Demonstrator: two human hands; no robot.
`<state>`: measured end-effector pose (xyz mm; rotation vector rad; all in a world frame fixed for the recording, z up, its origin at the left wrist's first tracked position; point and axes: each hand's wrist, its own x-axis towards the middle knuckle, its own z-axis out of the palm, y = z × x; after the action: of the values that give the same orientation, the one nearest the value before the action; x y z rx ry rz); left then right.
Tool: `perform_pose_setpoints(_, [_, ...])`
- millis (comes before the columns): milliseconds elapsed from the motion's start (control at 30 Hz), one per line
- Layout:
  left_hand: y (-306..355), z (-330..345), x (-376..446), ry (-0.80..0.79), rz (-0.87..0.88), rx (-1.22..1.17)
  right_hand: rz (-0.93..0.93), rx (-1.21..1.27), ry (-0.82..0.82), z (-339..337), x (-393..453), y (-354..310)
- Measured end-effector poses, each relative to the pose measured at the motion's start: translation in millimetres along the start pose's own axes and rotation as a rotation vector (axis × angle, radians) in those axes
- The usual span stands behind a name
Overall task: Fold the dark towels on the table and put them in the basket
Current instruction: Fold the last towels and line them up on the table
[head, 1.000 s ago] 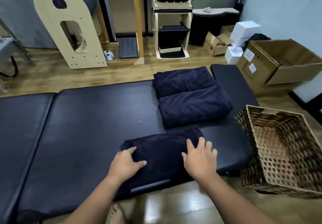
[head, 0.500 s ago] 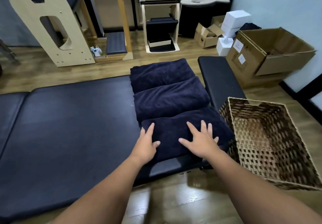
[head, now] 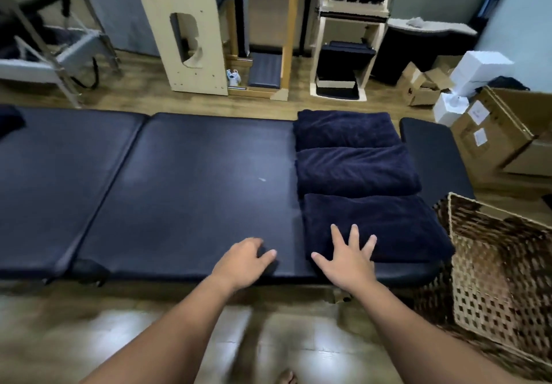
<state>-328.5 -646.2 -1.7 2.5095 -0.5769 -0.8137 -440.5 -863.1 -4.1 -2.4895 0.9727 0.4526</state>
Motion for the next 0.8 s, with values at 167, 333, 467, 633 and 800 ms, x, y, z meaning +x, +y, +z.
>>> perform_pose_setpoints(167, [-114.0, -24.1, -89.6, 0.073, -0.282, -0.317, -0.099, 0.039, -0.059, 28.4, -35.7, -75.1])
perform_pose_setpoints(333, [-211.2, -34.2, -185.3, 0.151, -0.473, -0.529, -0.359, 0.032, -0.288, 86.2, -91.2, -163.5])
perform_pose_setpoints(467, [-266.1, -36.6, -253.0, 0.181, -0.540, -0.652, -0.437, -0.051, -0.549, 137.7, -136.0, -230.2])
perform_pose_setpoints(633, [-327.7, -45.9, -315.1, 0.321, -0.676, -0.766, -0.520, -0.055, -0.650, 177.5, -180.9, -314.0])
perform_pose_setpoints(800, [-379.4, -62.9, -331.8, 0.426, -0.754, -0.807, -0.620, -0.104, -0.719, 216.1, -186.1, -384.0])
